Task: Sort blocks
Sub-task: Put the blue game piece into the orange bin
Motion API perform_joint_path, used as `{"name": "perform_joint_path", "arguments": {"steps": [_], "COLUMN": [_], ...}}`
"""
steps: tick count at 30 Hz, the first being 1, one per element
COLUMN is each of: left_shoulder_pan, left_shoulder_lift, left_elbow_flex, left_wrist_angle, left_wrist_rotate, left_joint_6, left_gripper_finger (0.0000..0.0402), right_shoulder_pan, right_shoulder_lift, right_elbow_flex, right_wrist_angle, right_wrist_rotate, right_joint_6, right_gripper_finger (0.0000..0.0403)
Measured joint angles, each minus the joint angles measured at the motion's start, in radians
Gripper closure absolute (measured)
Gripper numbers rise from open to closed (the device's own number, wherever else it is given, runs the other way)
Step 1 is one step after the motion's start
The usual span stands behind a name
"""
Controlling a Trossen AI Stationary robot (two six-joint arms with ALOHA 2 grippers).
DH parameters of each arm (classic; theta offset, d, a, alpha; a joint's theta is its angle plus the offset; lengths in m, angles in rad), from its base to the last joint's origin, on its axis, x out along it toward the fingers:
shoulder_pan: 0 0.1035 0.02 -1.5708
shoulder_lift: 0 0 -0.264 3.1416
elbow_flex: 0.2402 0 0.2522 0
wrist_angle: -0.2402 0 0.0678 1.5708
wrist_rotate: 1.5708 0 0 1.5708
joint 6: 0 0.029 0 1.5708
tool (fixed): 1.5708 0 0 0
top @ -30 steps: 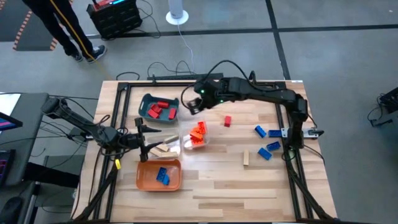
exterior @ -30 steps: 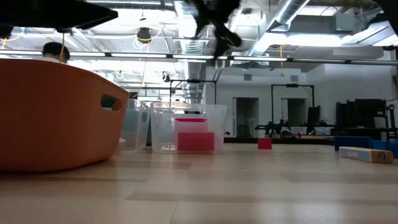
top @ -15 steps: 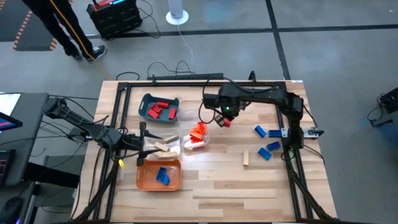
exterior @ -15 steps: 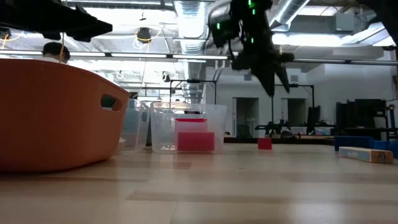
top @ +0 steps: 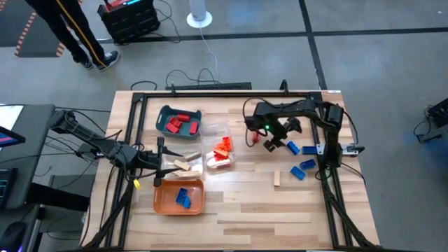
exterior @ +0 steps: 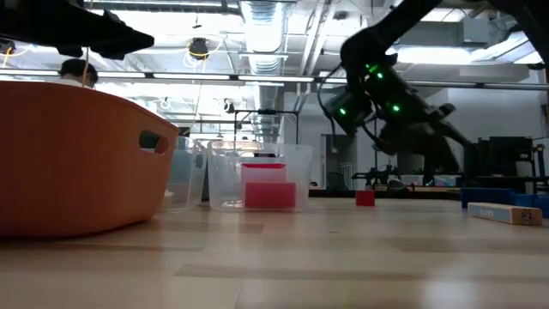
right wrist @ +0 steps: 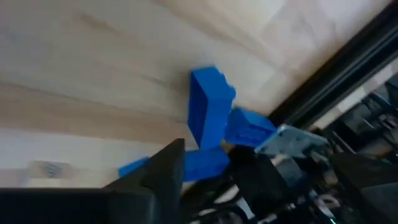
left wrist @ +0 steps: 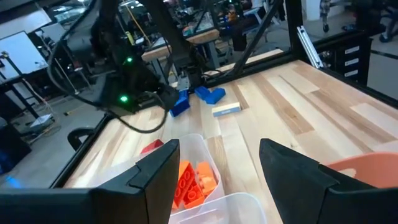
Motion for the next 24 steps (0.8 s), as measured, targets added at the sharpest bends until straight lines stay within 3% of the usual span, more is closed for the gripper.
{"name": "perform_joint_path", "arguments": {"steps": [6, 24], "left_shoulder_pan": [0.000, 0.000], "left_shoulder_lift": [0.000, 0.000], "left_elbow_flex": [0.000, -0.001], "left_wrist_angle": [-0.014, -0.032], "left_wrist_rotate": [0.000, -0.001], "left_joint_6": [0.007, 0.000], "left_gripper_finger": [0.0184, 0.0184], "right_shoulder_pan": [0.001, 0.025], "right_shoulder_lift": [-0.016, -0.205], "right_elbow_flex": [-0.092, -0.357], "right_wrist_angle": [0.014, 0.372], "right_wrist_rotate": [-0.019, -0.068], "right_joint_6": [-0.025, -0.034], "right_gripper_finger": [0.0154, 0.0187]}}
